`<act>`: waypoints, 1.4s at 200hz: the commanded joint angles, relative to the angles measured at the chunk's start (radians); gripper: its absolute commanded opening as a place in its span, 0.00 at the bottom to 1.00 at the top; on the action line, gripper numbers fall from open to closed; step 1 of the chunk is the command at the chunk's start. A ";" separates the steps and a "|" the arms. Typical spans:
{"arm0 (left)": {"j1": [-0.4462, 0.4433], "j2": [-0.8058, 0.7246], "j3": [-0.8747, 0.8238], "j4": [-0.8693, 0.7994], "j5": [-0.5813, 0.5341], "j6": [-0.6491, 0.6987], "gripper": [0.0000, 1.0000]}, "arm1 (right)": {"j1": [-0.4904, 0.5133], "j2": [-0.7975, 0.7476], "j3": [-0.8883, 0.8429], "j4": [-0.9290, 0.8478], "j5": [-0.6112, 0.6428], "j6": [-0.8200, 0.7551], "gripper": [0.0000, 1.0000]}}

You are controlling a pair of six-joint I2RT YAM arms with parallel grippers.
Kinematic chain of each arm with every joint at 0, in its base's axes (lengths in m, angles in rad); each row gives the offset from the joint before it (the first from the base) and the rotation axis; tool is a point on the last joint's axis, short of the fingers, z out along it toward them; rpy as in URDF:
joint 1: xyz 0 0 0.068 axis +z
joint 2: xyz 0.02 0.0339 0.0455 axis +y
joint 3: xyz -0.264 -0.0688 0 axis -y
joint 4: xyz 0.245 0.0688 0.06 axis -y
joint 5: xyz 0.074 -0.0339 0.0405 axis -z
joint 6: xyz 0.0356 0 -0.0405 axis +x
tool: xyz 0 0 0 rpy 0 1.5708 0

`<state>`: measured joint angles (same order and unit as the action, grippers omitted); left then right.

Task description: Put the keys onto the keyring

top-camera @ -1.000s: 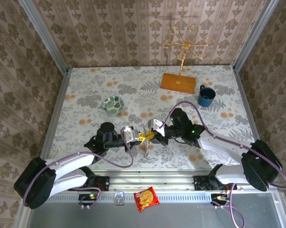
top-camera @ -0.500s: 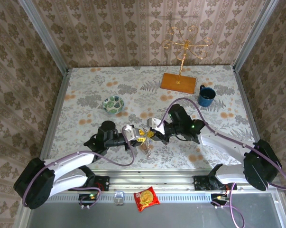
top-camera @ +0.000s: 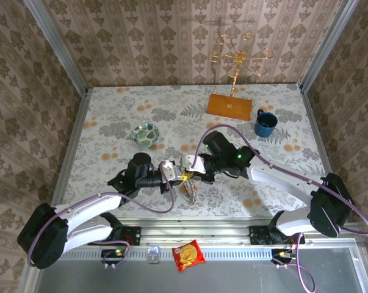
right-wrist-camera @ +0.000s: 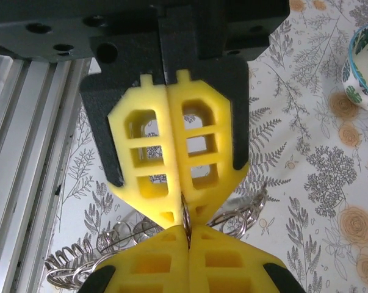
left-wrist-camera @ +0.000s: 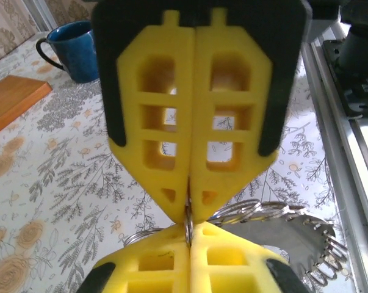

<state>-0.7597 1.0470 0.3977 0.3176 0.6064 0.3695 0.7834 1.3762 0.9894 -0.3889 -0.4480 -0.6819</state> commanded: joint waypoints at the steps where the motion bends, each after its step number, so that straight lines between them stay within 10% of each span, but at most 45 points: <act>1: -0.004 -0.010 0.033 -0.009 0.012 0.013 0.00 | -0.008 -0.036 -0.018 0.046 -0.047 0.032 0.06; 38: -0.004 -0.013 0.004 0.054 0.028 -0.009 0.00 | -0.060 -0.110 -0.138 0.163 -0.078 0.132 0.26; 157: -0.004 0.012 -0.025 0.158 0.091 -0.031 0.00 | -0.059 -0.100 -0.202 0.303 -0.095 0.195 0.28; 246: -0.005 0.015 -0.045 0.229 0.087 -0.057 0.00 | -0.059 -0.072 -0.181 0.295 -0.181 0.163 0.00; 280: -0.007 -0.007 -0.015 0.103 0.001 -0.017 0.19 | -0.049 -0.054 -0.113 0.150 -0.128 0.091 0.00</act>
<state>-0.7578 1.0660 0.3531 0.4614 0.6426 0.3321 0.7189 1.2964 0.8055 -0.1524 -0.5804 -0.5266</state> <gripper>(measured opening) 0.168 0.053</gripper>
